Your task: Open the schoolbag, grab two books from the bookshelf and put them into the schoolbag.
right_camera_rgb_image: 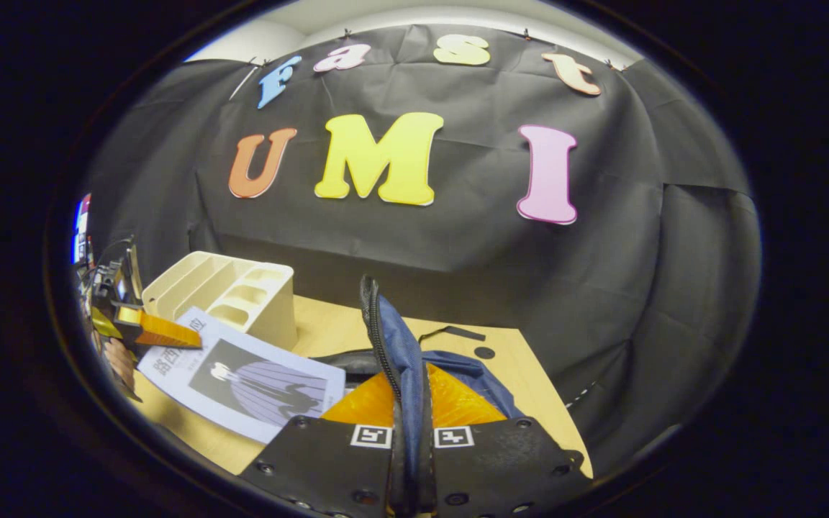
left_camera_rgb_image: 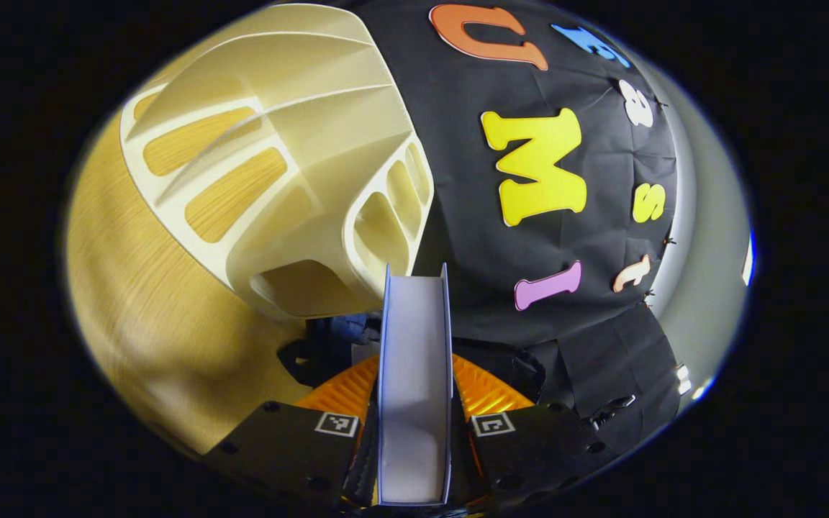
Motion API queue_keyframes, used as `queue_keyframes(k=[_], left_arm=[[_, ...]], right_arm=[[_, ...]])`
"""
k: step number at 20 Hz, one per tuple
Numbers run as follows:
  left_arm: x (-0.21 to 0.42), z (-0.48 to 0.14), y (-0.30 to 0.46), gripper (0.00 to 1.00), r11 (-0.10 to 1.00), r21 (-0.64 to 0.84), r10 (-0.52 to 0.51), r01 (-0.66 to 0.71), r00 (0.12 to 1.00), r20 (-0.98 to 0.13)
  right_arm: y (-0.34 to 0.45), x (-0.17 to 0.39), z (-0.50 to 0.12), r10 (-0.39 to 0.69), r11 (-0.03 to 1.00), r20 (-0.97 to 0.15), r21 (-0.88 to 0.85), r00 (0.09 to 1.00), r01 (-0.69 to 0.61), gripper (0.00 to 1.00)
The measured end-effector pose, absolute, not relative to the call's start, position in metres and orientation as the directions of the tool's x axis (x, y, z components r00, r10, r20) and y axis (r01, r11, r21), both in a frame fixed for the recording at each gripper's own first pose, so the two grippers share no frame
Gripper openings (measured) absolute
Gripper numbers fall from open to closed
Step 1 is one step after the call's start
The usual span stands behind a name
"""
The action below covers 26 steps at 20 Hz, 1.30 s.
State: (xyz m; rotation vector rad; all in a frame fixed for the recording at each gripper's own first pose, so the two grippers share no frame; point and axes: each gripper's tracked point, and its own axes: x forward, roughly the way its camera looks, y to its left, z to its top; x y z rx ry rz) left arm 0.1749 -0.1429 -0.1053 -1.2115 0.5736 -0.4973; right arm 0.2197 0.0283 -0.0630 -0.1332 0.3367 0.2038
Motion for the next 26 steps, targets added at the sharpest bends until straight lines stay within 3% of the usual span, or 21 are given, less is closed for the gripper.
queue_keyframes(k=[7, 18, 26], left_arm=[[0.185, -0.135, -0.166, 0.43, 0.428, -0.903, -0.573, 0.033, 0.783, -0.243], [0.198, -0.161, -0.227, 0.43, 0.405, -0.913, -0.547, 0.043, 0.812, -0.204], [0.207, -0.161, -0.293, 0.43, 0.393, -0.917, -0.605, 0.064, 0.769, -0.206]], right_arm=[[0.036, 0.222, -0.06, 0.226, 0.96, -0.322, -0.087, 0.919, -0.266, 0.06], [0.032, 0.225, -0.04, 0.252, 0.952, -0.259, -0.108, 0.932, -0.287, 0.06], [0.037, 0.223, -0.033, 0.283, 0.946, -0.248, -0.085, 0.927, -0.311, 0.06]])
